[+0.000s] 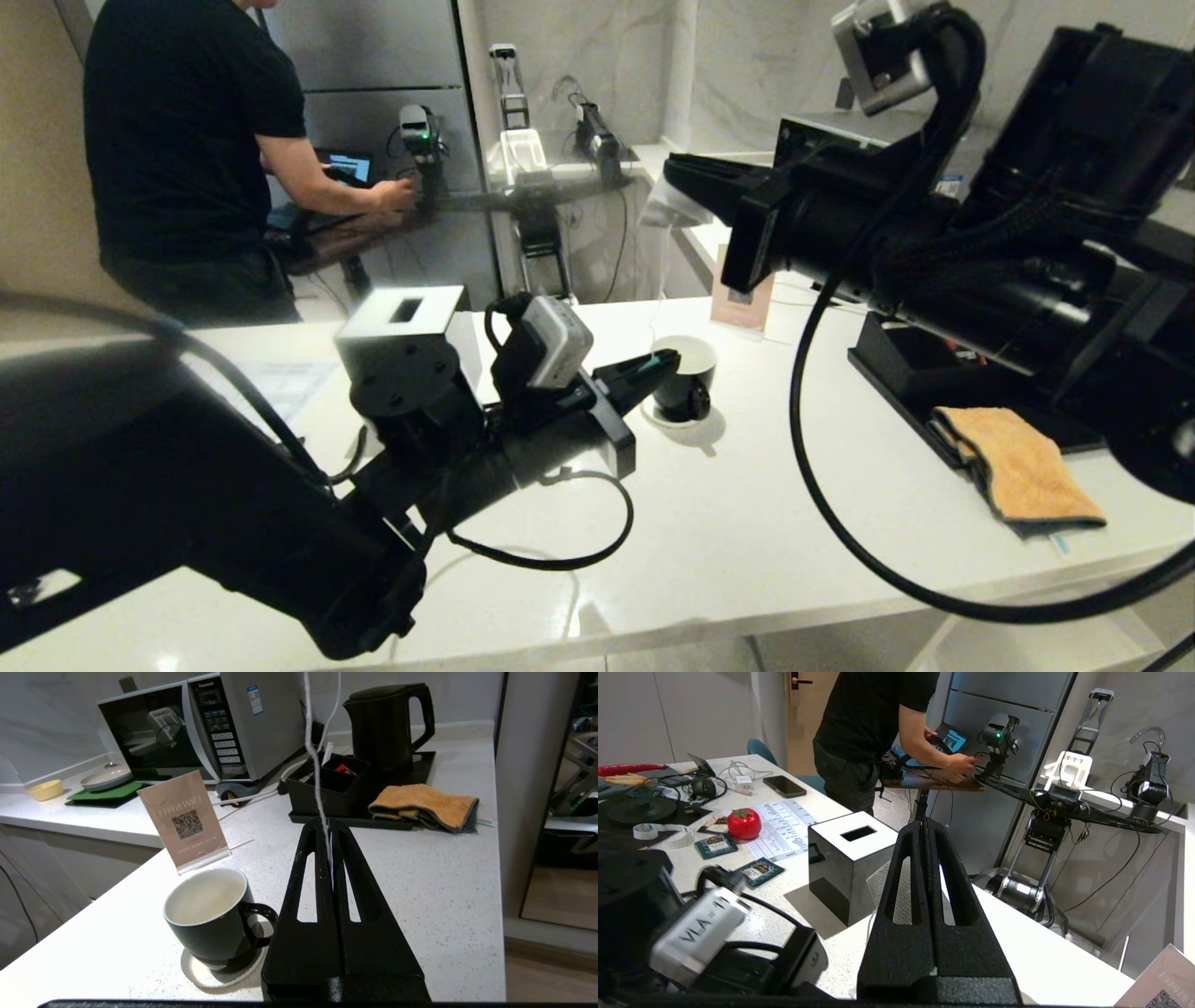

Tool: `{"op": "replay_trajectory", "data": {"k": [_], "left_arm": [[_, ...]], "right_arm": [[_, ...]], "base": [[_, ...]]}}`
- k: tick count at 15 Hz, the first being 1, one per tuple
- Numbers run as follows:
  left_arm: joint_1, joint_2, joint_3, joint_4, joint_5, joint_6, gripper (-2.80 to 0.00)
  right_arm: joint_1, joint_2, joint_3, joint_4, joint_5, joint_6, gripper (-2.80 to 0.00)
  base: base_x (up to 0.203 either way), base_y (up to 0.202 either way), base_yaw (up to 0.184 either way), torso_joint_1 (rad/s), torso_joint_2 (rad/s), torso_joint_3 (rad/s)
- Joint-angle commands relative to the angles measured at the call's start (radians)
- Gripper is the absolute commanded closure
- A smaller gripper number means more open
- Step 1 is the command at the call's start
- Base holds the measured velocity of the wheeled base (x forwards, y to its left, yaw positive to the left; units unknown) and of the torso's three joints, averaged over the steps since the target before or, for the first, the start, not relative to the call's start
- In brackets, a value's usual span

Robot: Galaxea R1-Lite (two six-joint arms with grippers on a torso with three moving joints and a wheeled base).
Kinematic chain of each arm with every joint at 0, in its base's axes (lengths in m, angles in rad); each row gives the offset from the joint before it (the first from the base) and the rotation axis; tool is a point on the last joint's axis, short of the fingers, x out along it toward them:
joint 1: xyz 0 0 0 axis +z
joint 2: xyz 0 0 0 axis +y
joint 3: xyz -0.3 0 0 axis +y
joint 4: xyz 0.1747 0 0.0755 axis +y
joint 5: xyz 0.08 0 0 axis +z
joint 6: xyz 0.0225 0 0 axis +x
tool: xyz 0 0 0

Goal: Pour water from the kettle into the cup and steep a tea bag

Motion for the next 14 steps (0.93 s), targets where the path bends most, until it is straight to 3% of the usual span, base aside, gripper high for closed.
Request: {"op": "replay_trajectory", "data": {"k": [1,14], "left_arm": [[-0.001,-0.025,0.026,-0.020,-0.002,0.000,0.00],[0.000,-0.150,0.159,-0.020,-0.002,-0.005,0.00]], "right_arm": [[-0.002,0.004,0.004,-0.005,0.001,-0.001,0.00],[-0.040,-0.001,0.129,-0.020,0.001,-0.001,0.00]], "base": [[0.000,0.000,0.000,0.000,0.00,0.000],[0.000,0.000,0.000,0.000,0.00,0.000]]}}
